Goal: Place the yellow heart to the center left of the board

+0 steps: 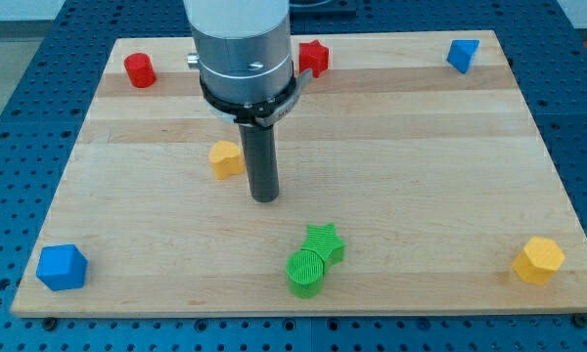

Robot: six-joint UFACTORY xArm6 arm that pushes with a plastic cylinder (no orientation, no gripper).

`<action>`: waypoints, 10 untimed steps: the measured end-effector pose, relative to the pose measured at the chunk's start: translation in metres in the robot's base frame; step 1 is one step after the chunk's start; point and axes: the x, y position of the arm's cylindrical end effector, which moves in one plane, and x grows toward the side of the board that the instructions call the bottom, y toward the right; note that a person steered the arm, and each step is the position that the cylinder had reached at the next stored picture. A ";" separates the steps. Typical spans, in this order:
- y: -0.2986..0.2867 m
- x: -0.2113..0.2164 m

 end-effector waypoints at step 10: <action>-0.038 -0.090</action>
